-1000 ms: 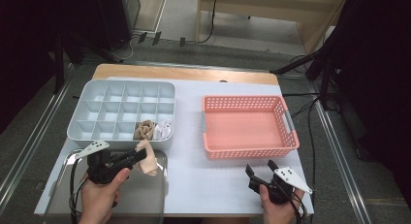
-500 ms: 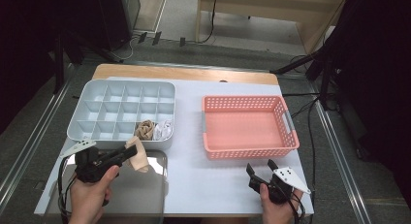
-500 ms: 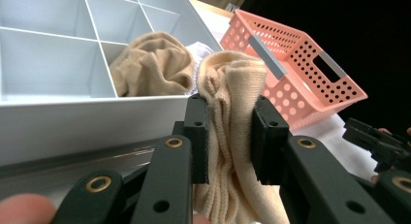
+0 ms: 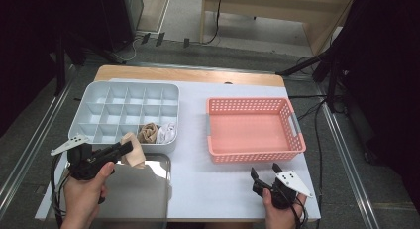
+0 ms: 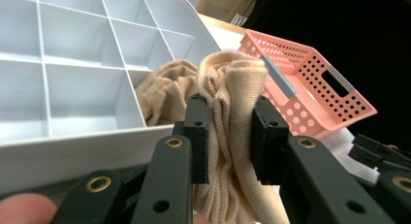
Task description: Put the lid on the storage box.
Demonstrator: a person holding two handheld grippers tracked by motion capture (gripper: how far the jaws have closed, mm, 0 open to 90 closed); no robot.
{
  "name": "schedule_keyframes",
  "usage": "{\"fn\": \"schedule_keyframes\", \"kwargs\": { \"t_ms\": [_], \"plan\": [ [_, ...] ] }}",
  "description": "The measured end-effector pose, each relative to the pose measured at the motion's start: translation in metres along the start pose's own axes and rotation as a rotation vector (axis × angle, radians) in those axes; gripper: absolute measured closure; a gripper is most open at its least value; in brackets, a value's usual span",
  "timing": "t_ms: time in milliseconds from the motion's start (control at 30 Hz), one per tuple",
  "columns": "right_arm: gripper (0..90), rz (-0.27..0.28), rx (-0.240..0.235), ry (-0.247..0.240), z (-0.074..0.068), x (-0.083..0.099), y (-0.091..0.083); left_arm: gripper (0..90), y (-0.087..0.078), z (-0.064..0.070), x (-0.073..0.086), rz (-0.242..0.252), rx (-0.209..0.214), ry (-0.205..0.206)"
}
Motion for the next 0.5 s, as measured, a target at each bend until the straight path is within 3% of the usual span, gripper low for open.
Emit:
{"fn": "schedule_keyframes", "kwargs": {
  "t_ms": [167, 333, 500],
  "plan": [
    [15.3, -0.003, -0.021, 0.044, 0.003, 0.001, 0.0, 73.2, -0.001, -0.005, -0.01, 0.017, -0.012, -0.006],
    [15.6, 0.019, -0.003, 0.035, 0.003, 0.0, -0.002, 73.1, 0.002, -0.013, -0.018, 0.022, -0.024, -0.013],
    [16.2, 0.018, -0.017, 0.052, 0.005, 0.0, -0.001, 73.1, 0.005, -0.016, -0.026, 0.035, -0.028, -0.02]
  ]
}}
Point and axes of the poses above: each handheld gripper's, and its own axes: y roughly forward along the jaws, x roughly out of its underside, z roughly to its right, the point moved 8 cm from there along y, roughly forward along the jaws, and after that the axes turned 7 degrees about -y, right-handed, at the moved point
